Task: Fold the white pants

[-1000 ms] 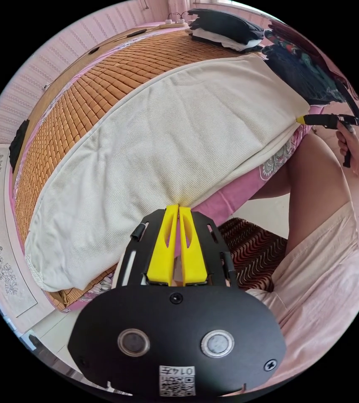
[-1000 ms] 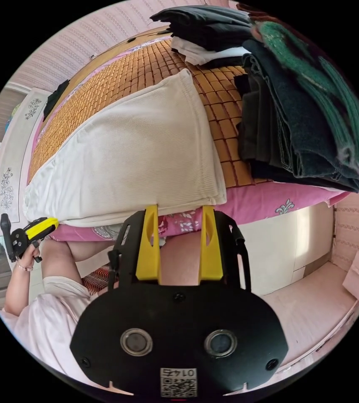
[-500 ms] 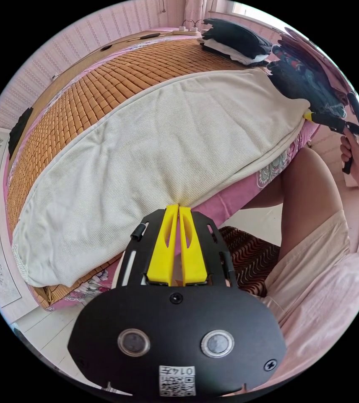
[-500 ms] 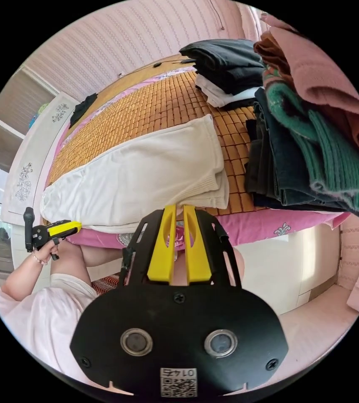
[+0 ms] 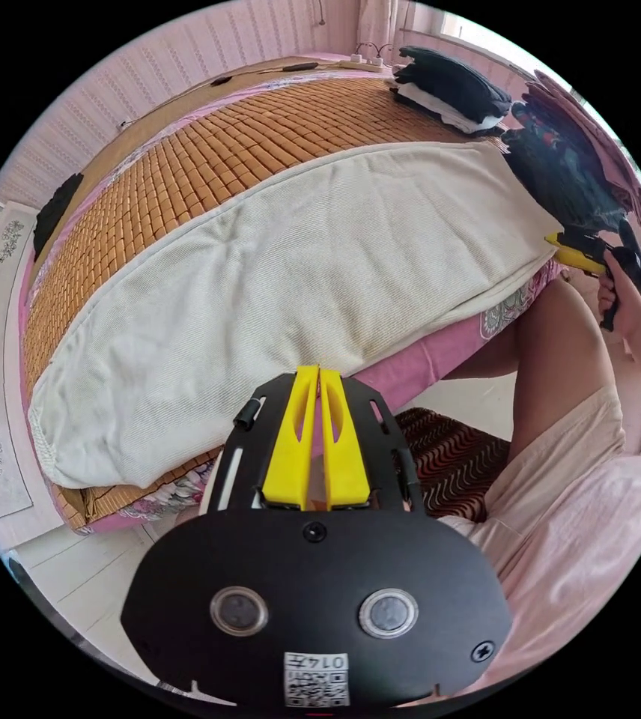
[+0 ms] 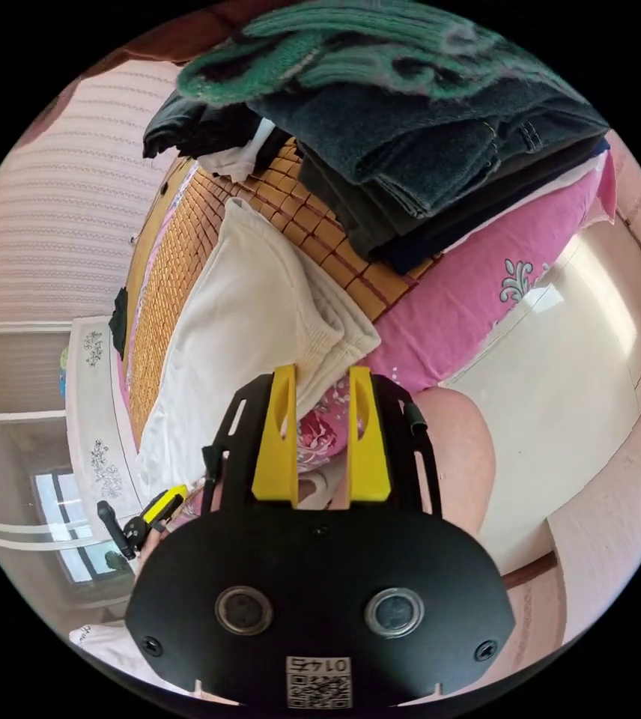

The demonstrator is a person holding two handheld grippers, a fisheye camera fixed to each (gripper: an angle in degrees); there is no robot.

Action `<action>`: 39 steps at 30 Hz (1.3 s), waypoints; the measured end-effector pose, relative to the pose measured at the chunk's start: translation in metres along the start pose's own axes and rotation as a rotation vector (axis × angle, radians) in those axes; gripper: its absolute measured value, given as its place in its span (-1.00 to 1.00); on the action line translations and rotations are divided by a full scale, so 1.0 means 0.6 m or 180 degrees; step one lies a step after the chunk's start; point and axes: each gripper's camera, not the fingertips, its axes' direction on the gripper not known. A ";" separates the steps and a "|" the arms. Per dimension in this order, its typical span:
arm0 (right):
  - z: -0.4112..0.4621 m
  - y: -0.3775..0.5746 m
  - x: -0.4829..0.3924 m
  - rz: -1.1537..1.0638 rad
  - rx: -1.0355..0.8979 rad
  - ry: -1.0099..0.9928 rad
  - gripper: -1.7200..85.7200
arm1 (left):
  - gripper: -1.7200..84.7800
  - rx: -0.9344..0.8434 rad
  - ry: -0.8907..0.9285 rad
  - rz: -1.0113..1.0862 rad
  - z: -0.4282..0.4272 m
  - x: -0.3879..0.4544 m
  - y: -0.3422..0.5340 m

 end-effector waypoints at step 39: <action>0.148 0.404 -0.906 -0.4861 -0.0864 -0.0787 -0.83 | -0.98 0.1022 0.1131 -0.1063 -0.246 -0.183 0.239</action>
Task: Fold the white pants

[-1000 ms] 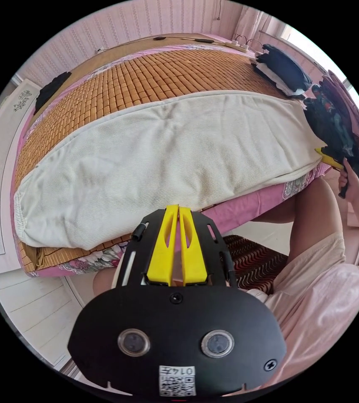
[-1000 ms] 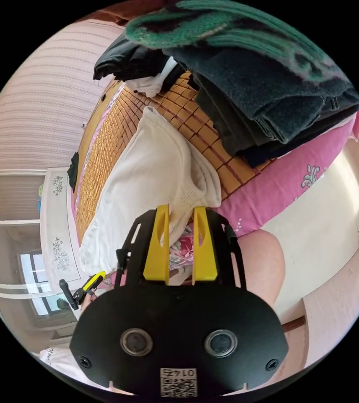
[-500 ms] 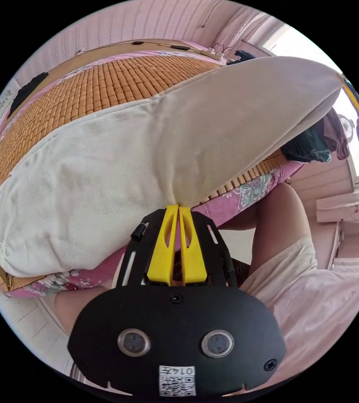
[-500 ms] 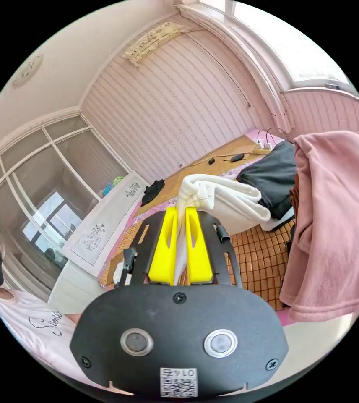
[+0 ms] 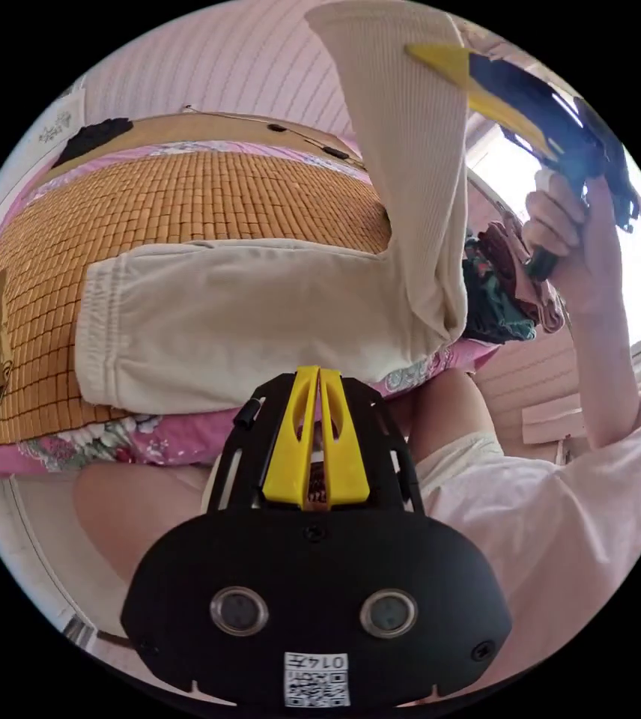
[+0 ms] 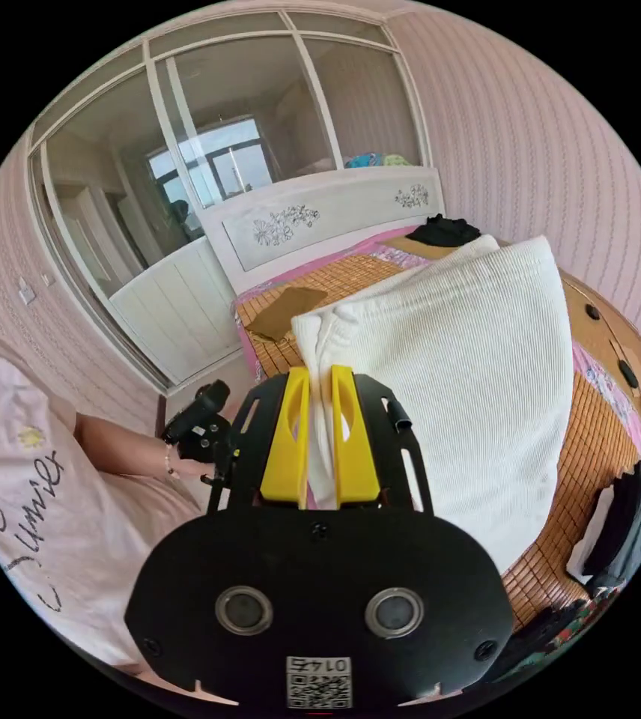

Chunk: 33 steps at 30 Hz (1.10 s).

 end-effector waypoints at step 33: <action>0.352 -0.322 0.058 -0.0257 -0.1393 0.0759 -0.70 | -0.98 0.0259 -0.0591 -0.0250 -0.124 -0.065 0.022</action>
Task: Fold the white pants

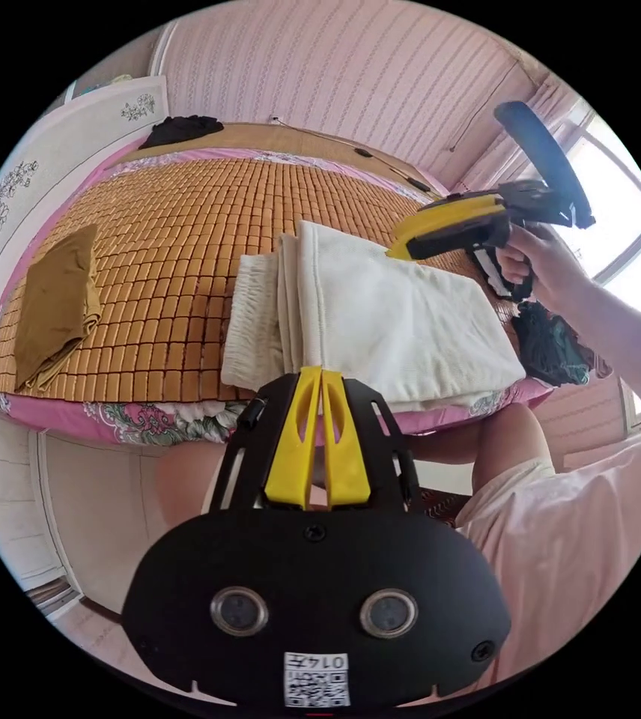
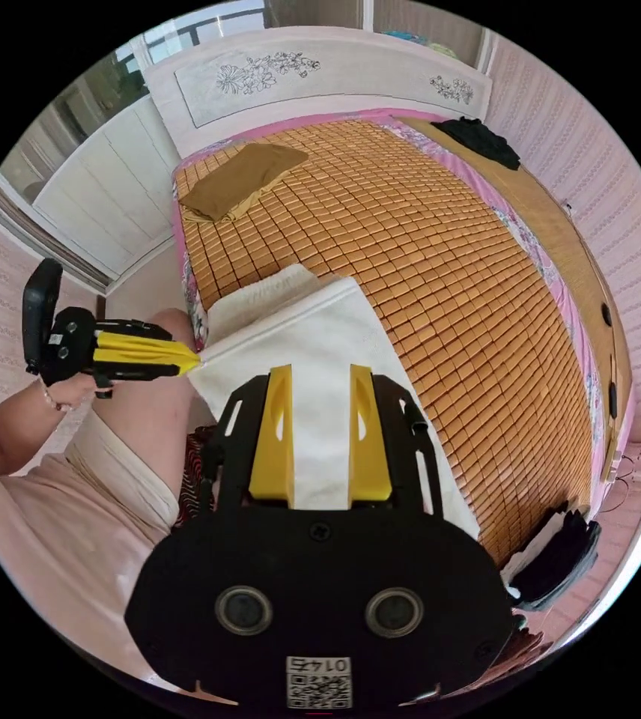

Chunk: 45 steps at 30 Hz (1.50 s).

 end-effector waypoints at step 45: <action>-0.070 -0.122 0.063 -0.1327 -0.0443 -0.0494 -0.85 | -0.84 -0.0253 0.0759 -0.0114 -0.028 0.000 -0.039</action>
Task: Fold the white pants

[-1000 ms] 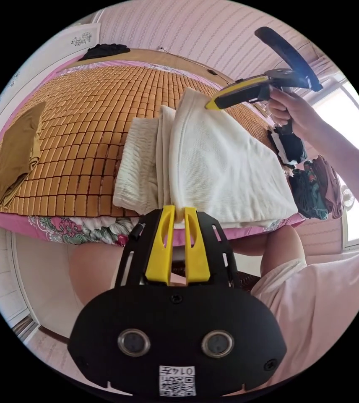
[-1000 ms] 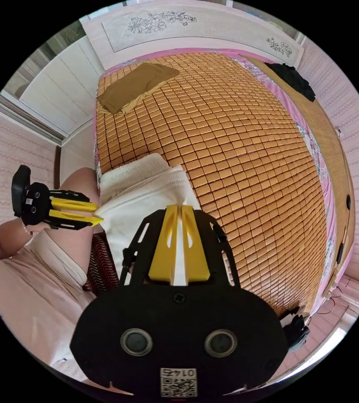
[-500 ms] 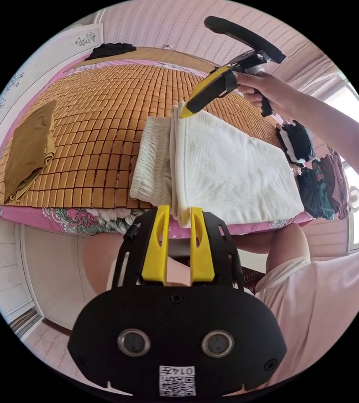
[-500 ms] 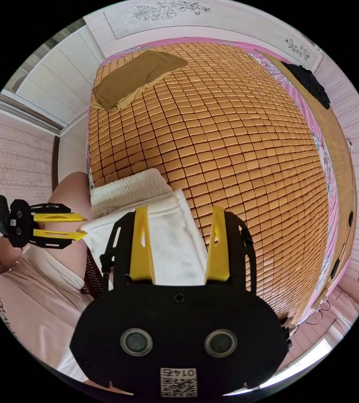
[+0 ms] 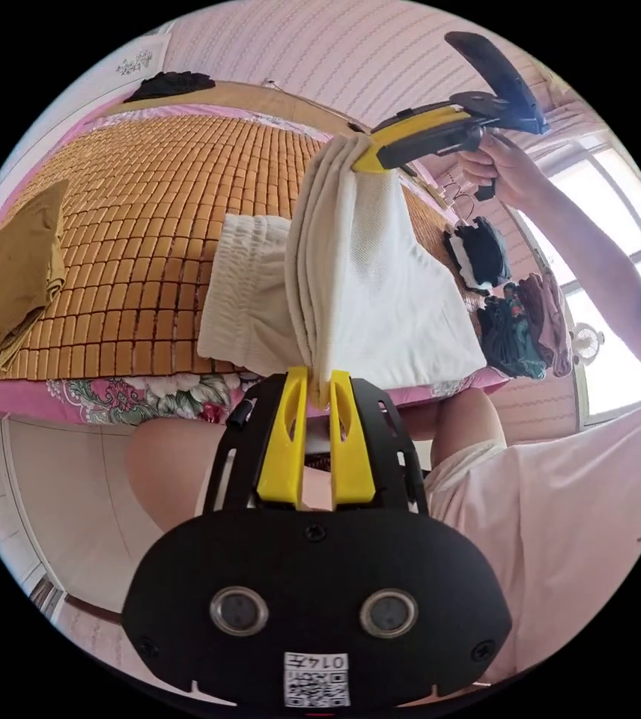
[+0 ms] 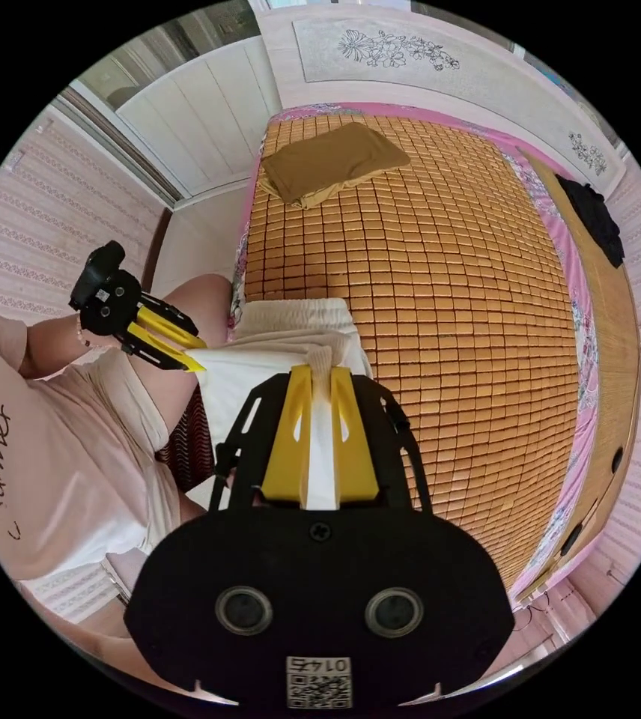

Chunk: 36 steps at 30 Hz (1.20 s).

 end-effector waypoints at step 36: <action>0.174 0.430 -0.388 0.2314 0.0390 0.1001 -0.98 | -0.97 -0.0378 -0.0482 0.1277 0.262 0.220 0.039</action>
